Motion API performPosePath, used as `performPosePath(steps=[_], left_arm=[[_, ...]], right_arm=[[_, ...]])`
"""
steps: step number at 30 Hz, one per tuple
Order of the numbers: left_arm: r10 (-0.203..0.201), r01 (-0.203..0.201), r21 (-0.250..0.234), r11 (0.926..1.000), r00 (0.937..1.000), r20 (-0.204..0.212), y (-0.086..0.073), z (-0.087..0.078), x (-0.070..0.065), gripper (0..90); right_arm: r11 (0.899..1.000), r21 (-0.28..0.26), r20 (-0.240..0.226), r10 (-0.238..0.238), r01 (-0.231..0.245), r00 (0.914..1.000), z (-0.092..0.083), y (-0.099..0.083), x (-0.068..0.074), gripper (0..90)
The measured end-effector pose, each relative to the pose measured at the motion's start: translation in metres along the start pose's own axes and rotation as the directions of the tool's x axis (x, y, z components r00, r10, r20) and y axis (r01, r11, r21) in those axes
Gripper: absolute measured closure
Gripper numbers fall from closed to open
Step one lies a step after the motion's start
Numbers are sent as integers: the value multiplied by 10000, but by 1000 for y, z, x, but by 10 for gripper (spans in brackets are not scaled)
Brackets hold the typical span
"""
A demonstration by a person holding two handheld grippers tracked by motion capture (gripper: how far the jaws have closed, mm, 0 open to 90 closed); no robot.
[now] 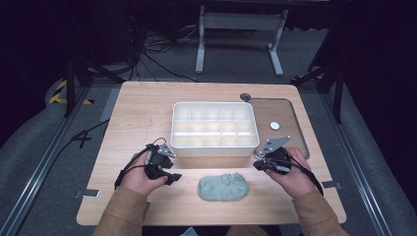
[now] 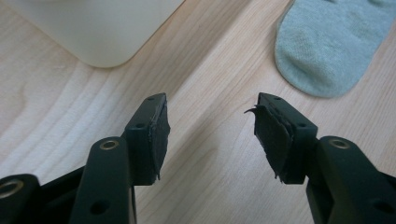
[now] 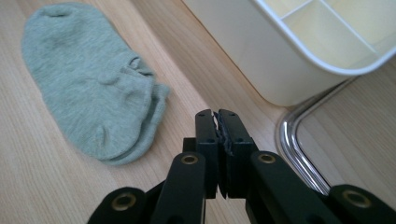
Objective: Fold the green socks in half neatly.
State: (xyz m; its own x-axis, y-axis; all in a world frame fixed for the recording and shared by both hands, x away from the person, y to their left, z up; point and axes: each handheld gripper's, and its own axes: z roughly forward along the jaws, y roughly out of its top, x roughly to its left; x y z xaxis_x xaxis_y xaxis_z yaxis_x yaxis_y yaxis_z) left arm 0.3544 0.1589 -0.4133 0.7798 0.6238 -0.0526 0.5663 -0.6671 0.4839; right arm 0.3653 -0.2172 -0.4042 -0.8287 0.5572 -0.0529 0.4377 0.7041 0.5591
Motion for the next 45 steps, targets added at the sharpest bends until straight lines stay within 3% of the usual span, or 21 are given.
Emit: performPosePath(steps=[2, 3, 4, 5, 6, 7, 10, 11, 13, 14, 16, 19, 21, 25, 33, 40, 45], left_arm=[[166, -166, -88, 9998, 9999, 5, 4, -5, -4, 475], [304, -315, 232, 9992, 9983, 491, 7, -6, -10, 484], [588, -600, 180, 9980, 9962, 635, 8, -6, -14, 507], [635, -657, 331, 9973, 9960, 633, 8, -6, -17, 523], [778, -797, 552, 9953, 9963, 366, 10, -7, -19, 537], [761, -763, 567, 9955, 9971, 46, 11, -7, -20, 545], [656, -648, 556, 9963, 9978, -117, 13, -10, -20, 526], [530, -531, 483, 9974, 9986, 30, 14, -10, -20, 522], [186, -232, 519, 9984, 9961, 865, 15, -14, -21, 561], [162, -209, 498, 9985, 9956, 922, 15, -15, -22, 607], [191, -241, 511, 9984, 9951, 974, 16, -16, -24, 616], [209, -271, 574, 9980, 9942, 1051, 16, -17, -27, 634], [297, -372, 692, 9969, 9938, 1070, 17, -16, -30, 638], [467, -569, 881, 9945, 9924, 1136, 20, -11, -34, 639], [644, -812, 1196, 9895, 9883, 1386, 23, 1, -42, 643], [611, -752, 1029, 9919, 9892, 1335, 24, 7, -44, 641], [604, -756, 1169, 9903, 9899, 1285, 25, 12, -46, 634]], right_arm=[[9999, -83, -40, 137, -138, 9999, -2, -2, 0, 866], [9993, -123, -197, 361, -363, 9992, -4, -3, 0, 872], [9987, -128, -406, 485, -490, 9980, -4, -4, 0, 872], [9982, -112, -539, 577, -584, 9969, -4, -4, 0, 871], [9977, -73, -660, 669, -675, 9956, -3, -4, 1, 870], [9972, -63, -758, 735, -742, 9944, -3, -4, 2, 867], [9973, -70, -913, 717, -726, 9932, -1, -2, 5, 862], [9979, -72, -959, 638, -648, 9933, 0, -1, 7, 863], [9981, 46, -972, 613, -611, 9934, 2, 2, 12, 860], [9984, -36, -1053, 563, -570, 9928, 2, 5, 14, 870], [9984, -57, -1165, 554, -565, 9916, 3, 6, 16, 878], [9980, -185, -1858, 553, -597, 9810, 7, 13, 25, 890], [9986, -198, -1871, 453, -499, 9813, 9, 17, 31, 892], [9992, -230, -2285, 264, -325, 9732, 17, 22, 45, 895], [9999, 91, -2401, 115, -96, 9707, 38, 27, 63, 895], [9996, 267, -2358, 107, -45, 9717, 55, 29, 74, 895], [9986, 530, -2410, 78, 51, 9705, 64, 27, 77, 895]])
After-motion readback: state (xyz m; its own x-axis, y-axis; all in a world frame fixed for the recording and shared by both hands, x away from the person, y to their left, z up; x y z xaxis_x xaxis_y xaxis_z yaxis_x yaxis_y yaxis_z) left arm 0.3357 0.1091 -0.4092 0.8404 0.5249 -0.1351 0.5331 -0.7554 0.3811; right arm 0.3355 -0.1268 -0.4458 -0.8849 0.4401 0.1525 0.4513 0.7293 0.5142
